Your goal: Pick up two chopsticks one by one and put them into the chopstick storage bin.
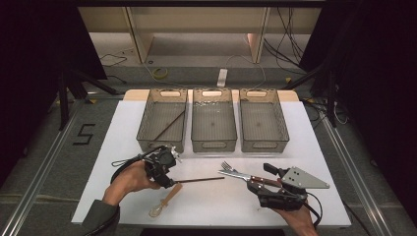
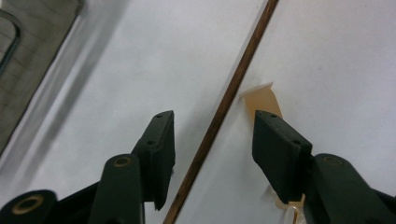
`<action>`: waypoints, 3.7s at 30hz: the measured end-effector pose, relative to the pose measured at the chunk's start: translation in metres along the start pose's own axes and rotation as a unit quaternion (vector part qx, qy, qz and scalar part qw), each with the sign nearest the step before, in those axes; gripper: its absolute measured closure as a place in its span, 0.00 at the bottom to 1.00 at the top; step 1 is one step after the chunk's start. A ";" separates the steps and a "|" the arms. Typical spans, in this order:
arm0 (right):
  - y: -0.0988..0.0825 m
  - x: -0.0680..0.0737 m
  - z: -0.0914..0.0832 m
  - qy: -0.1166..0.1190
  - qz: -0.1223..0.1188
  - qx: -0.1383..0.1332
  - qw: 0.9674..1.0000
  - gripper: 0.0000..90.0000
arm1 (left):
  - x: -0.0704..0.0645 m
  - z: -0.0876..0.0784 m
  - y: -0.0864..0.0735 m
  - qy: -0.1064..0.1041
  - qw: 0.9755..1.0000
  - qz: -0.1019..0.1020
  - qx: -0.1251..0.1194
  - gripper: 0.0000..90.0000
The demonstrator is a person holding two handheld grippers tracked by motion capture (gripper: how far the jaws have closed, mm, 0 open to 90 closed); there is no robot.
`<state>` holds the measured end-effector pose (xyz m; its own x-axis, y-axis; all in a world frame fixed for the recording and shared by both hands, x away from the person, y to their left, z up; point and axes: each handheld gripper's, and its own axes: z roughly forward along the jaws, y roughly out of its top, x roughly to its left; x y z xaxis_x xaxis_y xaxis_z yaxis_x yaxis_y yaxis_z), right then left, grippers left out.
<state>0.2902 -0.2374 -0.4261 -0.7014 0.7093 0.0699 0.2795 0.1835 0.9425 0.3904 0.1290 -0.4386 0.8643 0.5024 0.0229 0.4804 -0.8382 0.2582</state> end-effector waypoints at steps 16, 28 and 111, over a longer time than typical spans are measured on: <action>0.000 0.001 0.001 0.002 -0.002 0.002 1.000 0.21 | 0.004 0.017 -0.003 0.005 1.000 0.010 0.027 0.73; 0.000 0.000 0.001 0.001 -0.003 0.002 1.000 0.21 | 0.002 0.021 -0.002 -0.006 0.999 0.025 0.042 0.82; -0.002 -0.003 0.003 -0.001 0.002 0.004 1.000 0.22 | 0.075 -0.074 -0.003 0.057 0.954 -0.164 -0.245 0.93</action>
<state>0.2934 -0.2381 -0.4289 -0.6991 0.7113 0.0730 0.2873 0.1859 0.9396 0.4423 0.1849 -0.3663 0.6444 0.7637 -0.0387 0.5708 -0.4468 0.6888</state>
